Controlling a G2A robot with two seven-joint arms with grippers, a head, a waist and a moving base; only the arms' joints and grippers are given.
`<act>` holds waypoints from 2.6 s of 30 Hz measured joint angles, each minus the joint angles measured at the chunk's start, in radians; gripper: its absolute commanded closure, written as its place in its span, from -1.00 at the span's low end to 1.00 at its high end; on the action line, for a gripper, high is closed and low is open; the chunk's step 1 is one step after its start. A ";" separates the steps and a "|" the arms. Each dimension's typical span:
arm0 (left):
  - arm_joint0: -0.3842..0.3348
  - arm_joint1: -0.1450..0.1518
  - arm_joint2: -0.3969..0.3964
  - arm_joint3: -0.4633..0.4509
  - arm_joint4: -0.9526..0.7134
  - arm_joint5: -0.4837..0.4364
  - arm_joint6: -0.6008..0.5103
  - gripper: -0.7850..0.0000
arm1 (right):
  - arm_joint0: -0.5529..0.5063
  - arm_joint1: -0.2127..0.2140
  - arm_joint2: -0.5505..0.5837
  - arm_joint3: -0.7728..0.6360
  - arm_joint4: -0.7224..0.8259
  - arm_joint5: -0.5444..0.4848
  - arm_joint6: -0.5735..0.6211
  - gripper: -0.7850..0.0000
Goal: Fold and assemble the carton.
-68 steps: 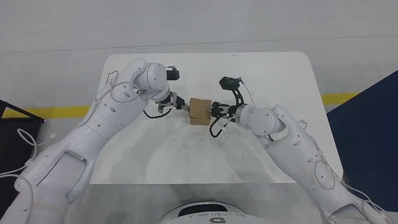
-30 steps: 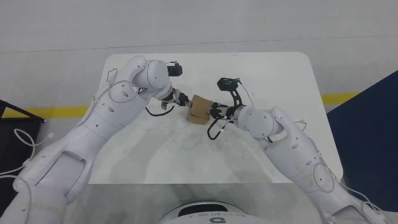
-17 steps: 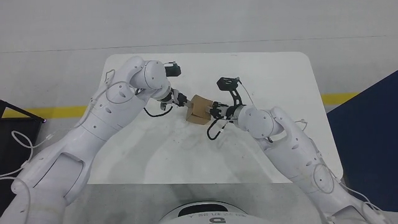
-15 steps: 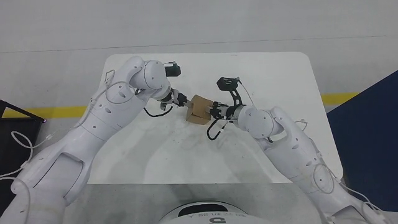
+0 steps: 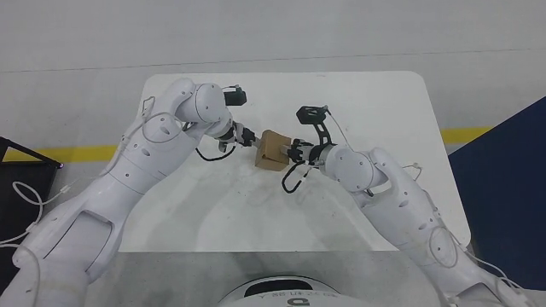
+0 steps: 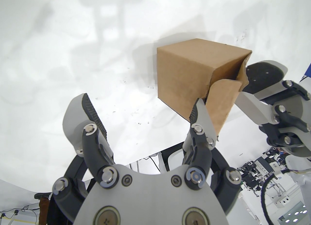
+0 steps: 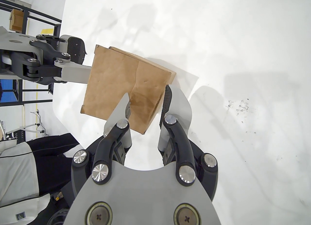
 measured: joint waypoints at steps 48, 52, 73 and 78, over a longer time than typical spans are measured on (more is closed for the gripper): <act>0.015 0.050 -0.038 0.008 -0.052 -0.013 -0.013 -1.00 | 0.073 -0.038 -0.073 0.053 -0.057 0.037 0.025 0.29; 0.011 0.049 -0.034 0.020 -0.053 -0.015 -0.015 -1.00 | 0.077 -0.041 -0.076 0.058 -0.063 0.042 0.029 0.32; 0.020 0.052 -0.026 0.038 -0.059 -0.015 -0.015 -1.00 | 0.070 -0.049 -0.084 0.062 -0.114 0.060 0.040 0.40; 0.021 0.057 -0.033 0.037 -0.060 -0.009 -0.009 -1.00 | 0.063 -0.049 -0.079 0.058 -0.118 0.059 0.040 0.42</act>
